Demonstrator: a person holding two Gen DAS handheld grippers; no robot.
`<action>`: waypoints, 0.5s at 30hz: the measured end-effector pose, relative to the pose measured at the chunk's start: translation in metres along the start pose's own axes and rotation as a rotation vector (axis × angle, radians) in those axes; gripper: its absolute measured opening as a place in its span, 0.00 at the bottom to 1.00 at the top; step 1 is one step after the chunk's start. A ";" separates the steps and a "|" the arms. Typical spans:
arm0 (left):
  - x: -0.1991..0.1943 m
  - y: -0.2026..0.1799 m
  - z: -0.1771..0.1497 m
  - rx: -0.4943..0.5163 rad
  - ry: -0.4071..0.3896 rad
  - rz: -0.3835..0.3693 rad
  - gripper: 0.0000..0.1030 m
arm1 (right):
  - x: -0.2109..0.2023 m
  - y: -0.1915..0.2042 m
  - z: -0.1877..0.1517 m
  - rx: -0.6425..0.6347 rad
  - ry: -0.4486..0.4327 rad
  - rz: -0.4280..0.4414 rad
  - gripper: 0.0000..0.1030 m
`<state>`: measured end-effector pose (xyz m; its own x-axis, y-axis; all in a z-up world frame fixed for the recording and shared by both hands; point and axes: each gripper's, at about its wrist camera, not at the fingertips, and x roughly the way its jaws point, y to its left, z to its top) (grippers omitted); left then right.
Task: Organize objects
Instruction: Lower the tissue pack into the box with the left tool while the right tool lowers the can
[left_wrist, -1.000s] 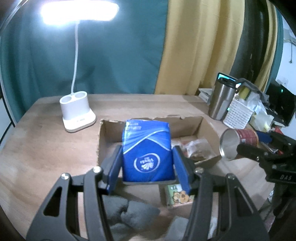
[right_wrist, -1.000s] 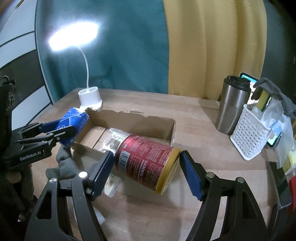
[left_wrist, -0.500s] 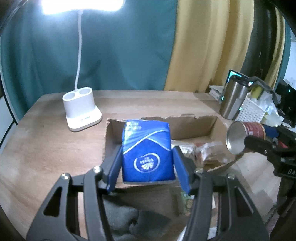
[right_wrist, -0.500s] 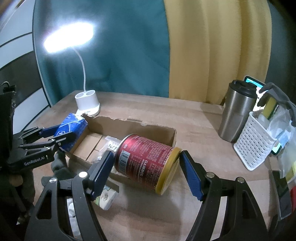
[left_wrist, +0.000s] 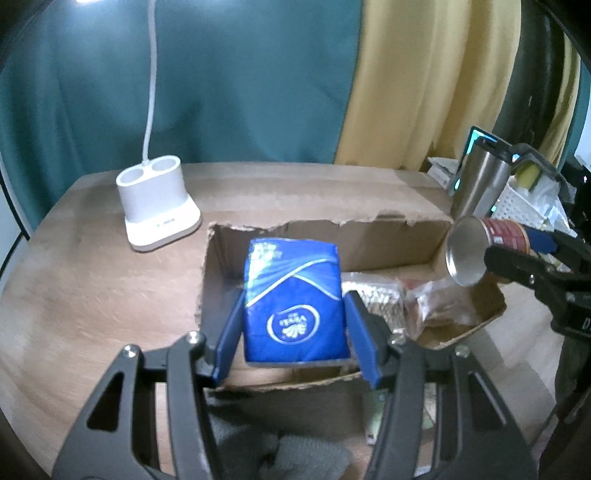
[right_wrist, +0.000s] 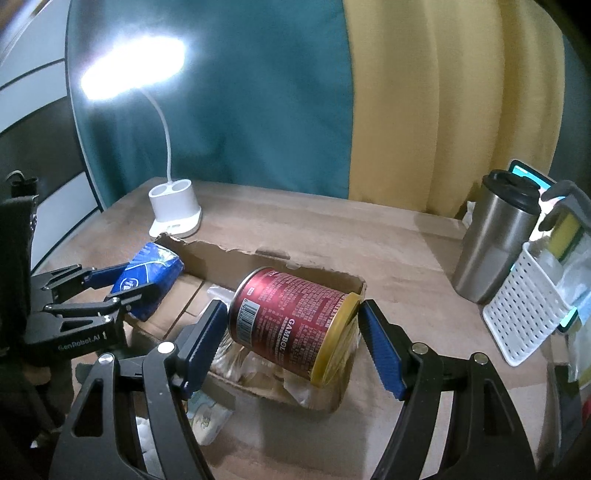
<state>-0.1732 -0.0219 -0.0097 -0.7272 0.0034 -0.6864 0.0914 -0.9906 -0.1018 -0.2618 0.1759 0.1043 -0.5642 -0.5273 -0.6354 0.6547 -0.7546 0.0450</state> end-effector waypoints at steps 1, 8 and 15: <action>0.002 0.000 0.000 0.000 0.006 0.001 0.54 | 0.002 -0.001 0.001 0.000 0.000 0.001 0.74; 0.017 -0.003 0.000 -0.009 0.059 -0.007 0.54 | 0.015 -0.004 0.006 0.001 0.011 0.014 0.74; 0.028 -0.004 -0.003 -0.013 0.112 -0.013 0.54 | 0.034 -0.008 0.008 -0.001 0.038 0.029 0.74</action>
<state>-0.1918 -0.0171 -0.0311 -0.6480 0.0324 -0.7609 0.0915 -0.9885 -0.1201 -0.2903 0.1607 0.0889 -0.5252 -0.5341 -0.6625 0.6712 -0.7386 0.0632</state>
